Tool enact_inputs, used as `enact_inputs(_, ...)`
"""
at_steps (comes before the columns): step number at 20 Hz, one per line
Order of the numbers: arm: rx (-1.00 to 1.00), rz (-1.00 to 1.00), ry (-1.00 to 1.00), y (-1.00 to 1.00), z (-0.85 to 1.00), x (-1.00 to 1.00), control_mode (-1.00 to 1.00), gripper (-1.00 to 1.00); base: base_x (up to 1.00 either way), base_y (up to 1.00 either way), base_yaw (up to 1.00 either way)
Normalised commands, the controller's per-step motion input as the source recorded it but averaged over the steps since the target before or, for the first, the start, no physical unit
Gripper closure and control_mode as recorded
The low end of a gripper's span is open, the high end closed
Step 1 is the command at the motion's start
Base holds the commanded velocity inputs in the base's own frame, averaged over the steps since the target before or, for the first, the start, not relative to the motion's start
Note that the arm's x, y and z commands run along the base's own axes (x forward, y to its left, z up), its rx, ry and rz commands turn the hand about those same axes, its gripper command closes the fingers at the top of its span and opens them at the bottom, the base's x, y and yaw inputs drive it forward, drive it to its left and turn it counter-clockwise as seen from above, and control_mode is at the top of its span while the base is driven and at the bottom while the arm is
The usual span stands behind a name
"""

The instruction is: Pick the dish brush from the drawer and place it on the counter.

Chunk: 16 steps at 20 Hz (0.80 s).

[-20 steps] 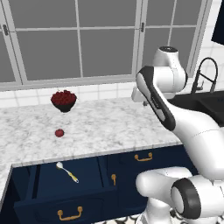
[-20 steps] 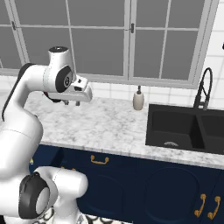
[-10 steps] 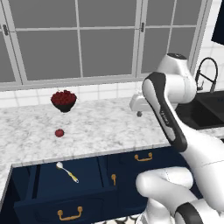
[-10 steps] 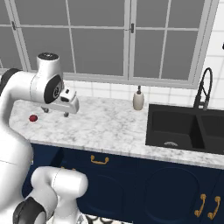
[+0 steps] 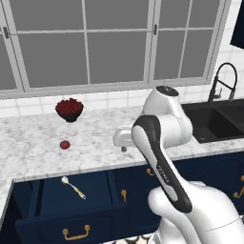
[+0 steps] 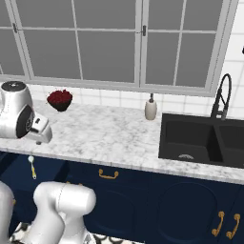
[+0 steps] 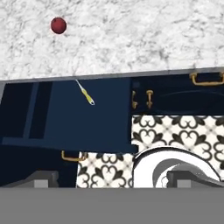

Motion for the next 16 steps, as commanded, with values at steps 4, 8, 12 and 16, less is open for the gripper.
enact_inputs(4,-0.07,0.00,0.00,1.00,-0.66,-0.47,-1.00,-1.00,0.00,0.00,0.00)
enact_inputs(8,-0.07,-0.01,0.00,0.81,-0.62,-0.04,-1.00,-1.00,0.00,0.00,0.00)
enact_inputs(12,-0.07,0.00,0.00,0.55,-0.61,0.00,-1.00,-1.00,0.00,0.00,0.00)
enact_inputs(16,-0.04,0.00,0.06,0.21,-0.58,0.16,-1.00,-1.00,0.00,0.00,0.00)
